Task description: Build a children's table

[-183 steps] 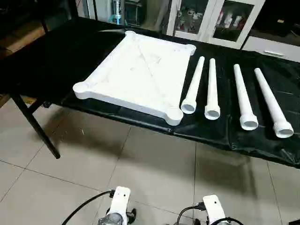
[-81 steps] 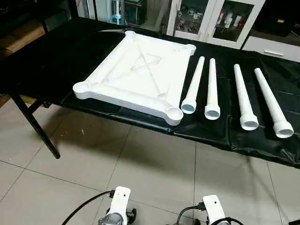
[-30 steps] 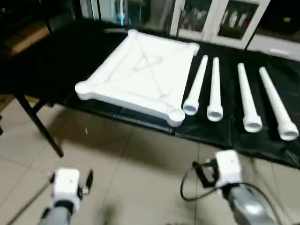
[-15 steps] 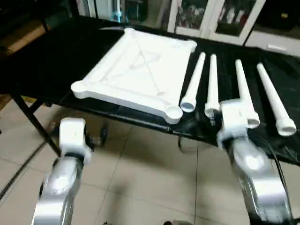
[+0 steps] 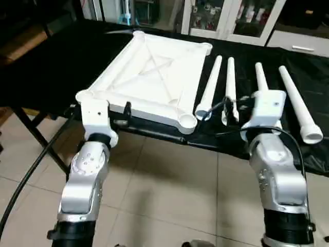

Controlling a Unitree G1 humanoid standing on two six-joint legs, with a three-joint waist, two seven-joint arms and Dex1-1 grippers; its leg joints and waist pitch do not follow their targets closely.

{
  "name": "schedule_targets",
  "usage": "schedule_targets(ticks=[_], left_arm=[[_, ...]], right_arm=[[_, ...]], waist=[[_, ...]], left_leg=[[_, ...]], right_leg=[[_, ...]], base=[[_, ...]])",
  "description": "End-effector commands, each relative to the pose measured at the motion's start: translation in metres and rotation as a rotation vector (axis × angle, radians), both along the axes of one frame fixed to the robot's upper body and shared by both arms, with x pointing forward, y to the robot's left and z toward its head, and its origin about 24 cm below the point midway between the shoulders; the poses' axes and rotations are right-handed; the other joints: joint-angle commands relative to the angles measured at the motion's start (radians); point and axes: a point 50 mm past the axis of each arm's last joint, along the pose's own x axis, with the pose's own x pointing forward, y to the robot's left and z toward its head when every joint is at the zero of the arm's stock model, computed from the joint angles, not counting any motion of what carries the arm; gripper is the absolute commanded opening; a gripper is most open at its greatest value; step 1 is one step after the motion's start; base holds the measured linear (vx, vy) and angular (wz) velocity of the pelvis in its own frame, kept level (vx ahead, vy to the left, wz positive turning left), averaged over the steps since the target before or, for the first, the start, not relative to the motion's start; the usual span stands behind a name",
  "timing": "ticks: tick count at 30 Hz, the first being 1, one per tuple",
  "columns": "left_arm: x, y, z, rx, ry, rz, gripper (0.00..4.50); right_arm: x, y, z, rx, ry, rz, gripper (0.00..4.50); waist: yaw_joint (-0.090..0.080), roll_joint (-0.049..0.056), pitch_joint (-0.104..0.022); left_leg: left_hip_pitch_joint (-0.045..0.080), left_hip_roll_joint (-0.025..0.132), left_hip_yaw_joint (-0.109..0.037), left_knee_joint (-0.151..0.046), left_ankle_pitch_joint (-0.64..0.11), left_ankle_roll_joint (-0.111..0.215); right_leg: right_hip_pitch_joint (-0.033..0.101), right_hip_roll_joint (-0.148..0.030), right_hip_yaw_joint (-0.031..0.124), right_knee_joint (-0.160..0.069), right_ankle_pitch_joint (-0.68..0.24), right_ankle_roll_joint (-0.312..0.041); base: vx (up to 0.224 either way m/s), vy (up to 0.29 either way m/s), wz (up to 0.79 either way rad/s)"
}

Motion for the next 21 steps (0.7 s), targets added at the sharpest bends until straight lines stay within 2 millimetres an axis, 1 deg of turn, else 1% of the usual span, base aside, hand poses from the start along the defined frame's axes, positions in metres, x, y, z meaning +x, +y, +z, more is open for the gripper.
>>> schedule_targets(ticks=[1, 2, 3, 4, 5, 6, 7, 8, 9, 10, 11, 12, 13, 14, 15, 16, 17, 18, 19, 20, 21], left_arm=[[-0.008, 0.003, -0.003, 0.021, 0.030, -0.017, 4.39], [-0.016, 0.012, -0.003, 0.042, 0.030, 0.043, 4.39], [-0.016, 0.012, -0.003, 0.042, 0.030, 0.043, 4.39], [-0.021, 0.018, -0.005, 0.056, 0.037, 0.111, 4.39], [-0.022, 0.019, -0.006, 0.055, 0.047, 0.127, 4.39], [-0.022, 0.019, -0.007, 0.051, 0.051, 0.133, 4.39], [-0.023, 0.018, -0.009, 0.055, 0.047, 0.137, 4.39], [-0.024, 0.013, -0.015, 0.084, 0.071, 0.108, 4.39], [-0.024, 0.011, -0.014, 0.092, 0.071, 0.099, 4.39], [-0.023, 0.007, -0.012, 0.101, 0.068, 0.087, 4.39], [-0.023, 0.007, -0.012, 0.101, 0.068, 0.087, 4.39], [-0.019, 0.005, -0.008, 0.073, 0.056, 0.097, 4.39], [-0.017, 0.005, -0.007, 0.074, 0.048, 0.093, 4.39], [-0.015, 0.005, -0.006, 0.078, 0.040, 0.087, 4.39], [-0.013, 0.005, -0.005, 0.080, 0.034, 0.076, 4.39], [-0.011, 0.005, -0.006, 0.099, 0.031, 0.066, 4.39], [-0.010, 0.003, -0.005, 0.125, 0.016, 0.039, 4.39], [-0.010, 0.002, -0.004, 0.134, 0.010, 0.038, 4.39], [-0.009, 0.001, -0.001, 0.147, 0.011, 0.047, 4.39], [-0.008, 0.001, 0.000, 0.156, 0.017, 0.049, 4.39], [-0.007, -0.001, 0.000, 0.152, 0.018, 0.034, 4.39]], right_arm=[[-0.004, 0.004, -0.003, -0.071, 0.016, 0.022, 4.50], [-0.007, 0.009, -0.009, -0.110, 0.024, 0.038, 4.50], [-0.007, 0.009, -0.009, -0.110, 0.024, 0.038, 4.50], [-0.009, 0.013, -0.011, -0.118, 0.007, 0.051, 4.50], [-0.010, 0.014, -0.009, -0.116, -0.006, 0.056, 4.50], [-0.009, 0.015, -0.010, -0.120, -0.002, 0.062, 4.50], [-0.010, 0.015, -0.013, -0.123, 0.025, 0.064, 4.50], [-0.011, 0.015, -0.016, -0.110, 0.055, 0.059, 4.50], [-0.010, 0.013, -0.015, -0.108, 0.056, 0.059, 4.50], [-0.010, 0.011, -0.011, -0.107, 0.053, 0.058, 4.50], [-0.010, 0.011, -0.011, -0.107, 0.053, 0.058, 4.50], [-0.009, 0.009, -0.005, -0.121, 0.031, 0.075, 4.50], [-0.009, 0.009, -0.005, -0.129, 0.034, 0.077, 4.50], [-0.010, 0.009, -0.006, -0.136, 0.039, 0.078, 4.50], [-0.009, 0.009, -0.007, -0.139, 0.041, 0.078, 4.50], [-0.010, 0.007, -0.010, -0.137, 0.044, 0.064, 4.50], [-0.011, 0.005, -0.012, -0.125, 0.053, 0.039, 4.50], [-0.012, 0.004, -0.012, -0.114, 0.054, 0.031, 4.50], [-0.013, 0.003, -0.012, -0.077, 0.058, 0.006, 4.50], [-0.014, 0.002, -0.013, -0.058, 0.069, -0.010, 4.50], [-0.014, 0.002, -0.013, -0.041, 0.069, -0.010, 4.50]], waist=[[0.006, 0.000, -0.062], [0.010, -0.004, -0.061], [0.008, -0.003, -0.061], [0.008, -0.007, -0.061], [0.010, -0.006, -0.061], [0.007, -0.018, -0.059], [0.011, -0.013, -0.058], [0.011, 0.000, -0.063], [0.014, -0.017, -0.055], [0.039, -0.024, -0.055], [0.051, -0.029, -0.056], [0.084, -0.043, -0.054], [0.112, -0.065, -0.047], [0.126, -0.063, -0.043], [0.129, -0.051, -0.049], [0.115, -0.044, -0.051], [0.097, -0.030, -0.056], [0.058, 0.017, -0.060], [0.014, 0.000, -0.072], [0.034, 0.020, -0.066], [0.032, 0.018, -0.062]], left_leg=[[-0.005, 0.045, -0.020, -0.068, 0.009, 0.061], [-0.012, 0.044, -0.023, -0.068, 0.025, 0.060], [-0.010, 0.044, -0.021, -0.068, 0.024, 0.060], [-0.005, 0.043, -0.018, -0.068, 0.006, 0.062], [-0.006, 0.045, -0.019, -0.068, -0.003, 0.061], [-0.009, 0.044, -0.018, -0.070, -0.012, 0.063], [-0.006, 0.042, -0.018, -0.070, -0.027, 0.063], [0.042, 0.040, 0.033, -0.039, -0.064, 0.017], [0.046, 0.027, 0.046, -0.034, -0.140, -0.010], [0.033, 0.014, 0.046, -0.018, -0.222, -0.021], [0.027, 0.006, 0.039, -0.001, -0.241, -0.009], [0.012, -0.008, 0.013, 0.056, -0.243, 0.024], [-0.036, -0.021, -0.039, 0.119, -0.230, 0.033], [-0.057, -0.039, -0.089, 0.145, -0.209, 0.018], [-0.054, -0.050, -0.110, 0.140, -0.180, 0.018], [-0.011, -0.083, -0.111, 0.066, -0.133, 0.072], [0.022, -0.093, -0.110, 0.006, -0.092, 0.128], [0.132, -0.051, -0.109, -0.065, -0.022, 0.278], [0.039, 0.008, -0.162, -0.112, 0.174, 0.397], [0.042, 0.001, -0.131, -0.081, 0.452, 0.290], [0.031, 0.016, -0.128, -0.076, 0.532, 0.209]], right_leg=[[0.057, -0.053, 0.045, -0.053, -0.020, -0.226], [0.062, -0.054, 0.044, -0.051, -0.015, -0.221], [0.059, -0.053, 0.043, -0.054, -0.016, -0.219], [0.054, -0.051, 0.043, -0.058, -0.035, -0.214], [0.054, -0.053, 0.044, -0.057, -0.041, -0.214], [0.054, -0.051, 0.044, -0.061, -0.055, -0.207], [0.051, -0.054, 0.045, -0.063, -0.086, -0.199], [0.000, -0.029, 0.085, -0.090, -0.157, -0.173], [-0.009, -0.019, 0.098, -0.094, -0.235, -0.164], [0.010, -0.031, 0.157, -0.111, -0.352, -0.153], [0.023, -0.046, 0.194, -0.122, -0.376, -0.155], [0.056, -0.096, 0.293, -0.155, -0.421, -0.170], [0.092, -0.134, 0.385, -0.178, -0.461, -0.180], [0.092, -0.111, 0.422, -0.179, -0.455, -0.173], [0.090, -0.085, 0.426, -0.173, -0.417, -0.166], [0.064, 0.022, 0.407, -0.175, -0.367, -0.086], [0.047, 0.076, 0.369, -0.163, -0.339, -0.023], [-0.092, 0.148, 0.183, -0.026, -0.300, 0.047], [-0.067, 0.075, 0.030, 0.158, -0.222, 0.007], [-0.097, 0.059, -0.033, 0.156, -0.169, -0.011], [-0.081, 0.051, -0.036, 0.140, -0.123, -0.017]], base=[[0.000, 0.000, 0.00], [0.000, 0.000, 0.00], [0.000, 0.000, 0.00], [0.000, 0.000, 0.00], [0.000, 0.000, 0.00], [0.000, 0.000, 0.00], [0.000, 0.000, 0.00], [0.000, 0.000, 0.00], [0.000, 0.000, 0.00], [-0.032, 0.032, -0.36], [-0.032, 0.032, -0.36], [-0.022, 0.108, -0.37], [-0.023, 0.191, -0.51], [-0.023, 0.191, -0.51], [-0.038, 0.246, -0.56], [-0.060, 0.289, -0.48], [-0.060, 0.289, -0.48], [-0.074, 0.288, -0.46], [-0.088, 0.294, -0.20], [-0.088, 0.294, -0.20], [-0.067, 0.317, 0.02]])
